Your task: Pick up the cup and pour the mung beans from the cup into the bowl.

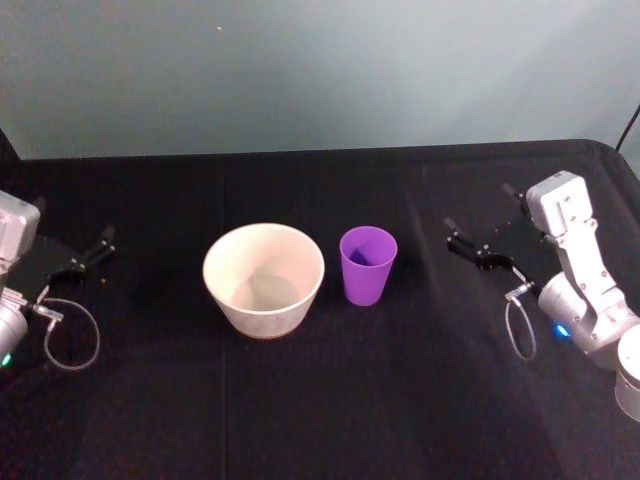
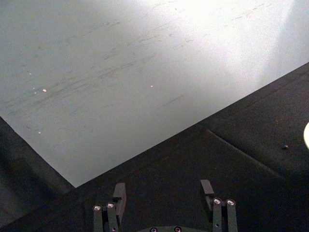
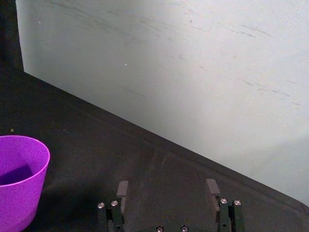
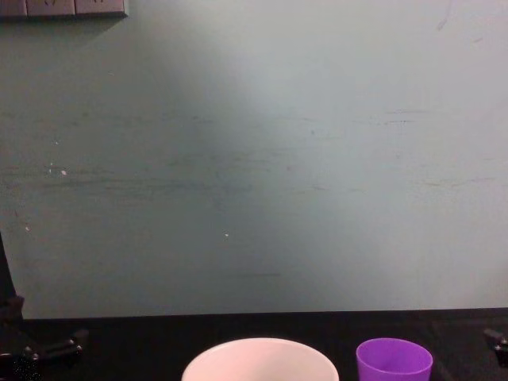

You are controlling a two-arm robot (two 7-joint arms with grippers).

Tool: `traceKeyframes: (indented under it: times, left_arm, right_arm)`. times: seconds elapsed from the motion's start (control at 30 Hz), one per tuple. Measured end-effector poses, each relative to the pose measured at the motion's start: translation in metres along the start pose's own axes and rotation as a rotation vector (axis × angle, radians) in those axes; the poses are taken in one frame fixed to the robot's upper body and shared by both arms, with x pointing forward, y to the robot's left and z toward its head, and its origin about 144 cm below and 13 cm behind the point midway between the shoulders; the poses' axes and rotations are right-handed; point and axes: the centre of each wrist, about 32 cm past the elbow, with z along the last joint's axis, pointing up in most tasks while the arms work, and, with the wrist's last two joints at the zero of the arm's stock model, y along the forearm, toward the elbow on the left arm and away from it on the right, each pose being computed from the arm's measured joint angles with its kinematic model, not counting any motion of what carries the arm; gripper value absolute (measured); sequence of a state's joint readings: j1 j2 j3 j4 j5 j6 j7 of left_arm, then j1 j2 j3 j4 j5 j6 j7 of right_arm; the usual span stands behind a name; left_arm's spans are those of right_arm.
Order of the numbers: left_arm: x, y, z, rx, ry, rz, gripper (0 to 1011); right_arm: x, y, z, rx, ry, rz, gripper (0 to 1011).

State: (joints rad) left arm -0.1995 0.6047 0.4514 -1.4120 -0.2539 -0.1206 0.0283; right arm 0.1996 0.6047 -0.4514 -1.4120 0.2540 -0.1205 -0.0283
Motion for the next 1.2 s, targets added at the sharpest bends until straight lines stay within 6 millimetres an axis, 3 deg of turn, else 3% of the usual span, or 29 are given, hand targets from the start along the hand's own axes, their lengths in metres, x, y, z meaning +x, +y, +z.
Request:
traceKeyframes:
  times: [1.2]
  left_arm:
    - [0.0000, 0.0000, 0.0000, 0.000, 0.000, 0.000, 1000]
  right_arm:
    - [0.0000, 0.0000, 0.0000, 0.000, 0.000, 0.000, 1003]
